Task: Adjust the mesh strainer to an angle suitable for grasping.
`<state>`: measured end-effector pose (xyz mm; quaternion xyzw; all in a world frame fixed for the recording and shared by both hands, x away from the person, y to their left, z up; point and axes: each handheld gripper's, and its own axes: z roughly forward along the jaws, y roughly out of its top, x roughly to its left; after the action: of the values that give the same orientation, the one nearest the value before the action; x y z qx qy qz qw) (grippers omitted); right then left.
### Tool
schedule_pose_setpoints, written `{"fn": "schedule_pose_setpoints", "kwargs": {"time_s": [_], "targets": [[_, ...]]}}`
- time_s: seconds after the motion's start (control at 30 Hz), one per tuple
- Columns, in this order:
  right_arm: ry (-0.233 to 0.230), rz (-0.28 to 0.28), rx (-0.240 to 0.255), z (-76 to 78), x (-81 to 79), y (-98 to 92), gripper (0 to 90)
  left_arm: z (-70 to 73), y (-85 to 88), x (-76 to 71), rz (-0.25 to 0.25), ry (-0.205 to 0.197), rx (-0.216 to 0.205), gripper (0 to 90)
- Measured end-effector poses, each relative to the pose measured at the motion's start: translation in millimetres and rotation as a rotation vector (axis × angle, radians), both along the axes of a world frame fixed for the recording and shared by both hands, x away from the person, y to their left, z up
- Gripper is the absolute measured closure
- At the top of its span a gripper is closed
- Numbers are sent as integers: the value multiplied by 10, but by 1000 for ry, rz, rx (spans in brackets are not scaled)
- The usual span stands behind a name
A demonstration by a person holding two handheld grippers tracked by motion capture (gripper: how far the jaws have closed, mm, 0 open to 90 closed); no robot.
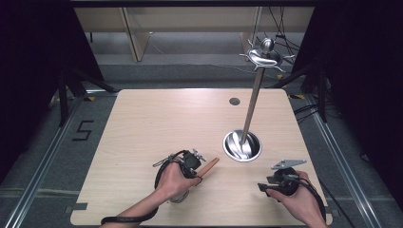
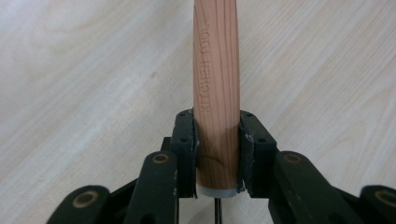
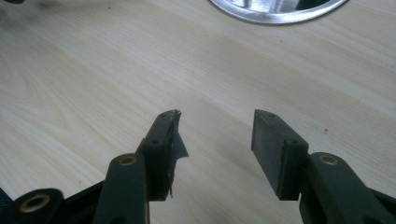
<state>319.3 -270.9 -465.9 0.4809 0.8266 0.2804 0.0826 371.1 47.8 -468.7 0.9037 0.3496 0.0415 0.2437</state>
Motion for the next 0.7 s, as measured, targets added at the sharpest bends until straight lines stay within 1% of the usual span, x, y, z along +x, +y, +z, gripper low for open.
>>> {"fn": "schedule_pose_setpoints", "kwargs": {"time_s": [0.03,0.07,0.1,0.13,0.17,0.2,0.23,0.27,0.3,0.33,0.37,0.4,0.43,0.47,0.5,0.53,0.57,0.6,0.63,0.67,0.7], "targets": [[0,0,0,0,0,0,520,0,0,0,0,0,0,702],[-1,1,3,1,-3,5,520,32,36,-7,-23,-23,-42,702],[-4,-2,6,4,-4,9,520,32,36,-7,-23,-23,-42,702],[-24,-10,24,-11,-3,18,520,56,59,-11,-35,-37,-57,702],[-24,-10,24,-11,-3,18,520,80,83,-13,-51,-53,-76,702],[-9,-3,12,28,-6,7,519,104,94,-45,-24,-119,-145,702],[-9,-3,12,28,-6,7,519,104,94,-45,-24,-119,-145,702],[-67,10,36,7,9,-2,516,145,120,-65,-35,-166,-200,702],[-73,12,66,7,10,-2,515,158,126,-76,-22,-189,-233,702],[-61,0,67,43,3,-4,512,169,126,-90,-7,-200,-269,702],[-61,0,67,43,3,-4,512,169,126,-90,-7,-200,-269,702],[-117,19,77,31,26,-18,509,187,131,-96,-7,-225,-287,702],[-94,7,83,69,13,-19,507,205,133,-95,-13,-255,-300,702],[-136,10,139,97,17,-6,503,232,114,-115,17,-285,-341,702],[-136,10,139,97,17,-6,503,232,114,-115,17,-285,-341,702],[-170,15,166,141,12,-2,501,272,93,-125,23,-324,-361,702],[-170,15,166,141,12,-2,501,272,93,-125,23,-324,-361,702],[-182,1,241,181,-4,41,500,315,63,-131,30,-360,-384,702],[-202,3,238,225,-10,44,498,315,63,-131,30,-360,-384,702],[-235,9,266,249,-1,59,497,346,21,-136,34,-387,-417,702],[-231,-1,283,297,-11,79,495,371,6,-134,29,-407,-413,702]]}}
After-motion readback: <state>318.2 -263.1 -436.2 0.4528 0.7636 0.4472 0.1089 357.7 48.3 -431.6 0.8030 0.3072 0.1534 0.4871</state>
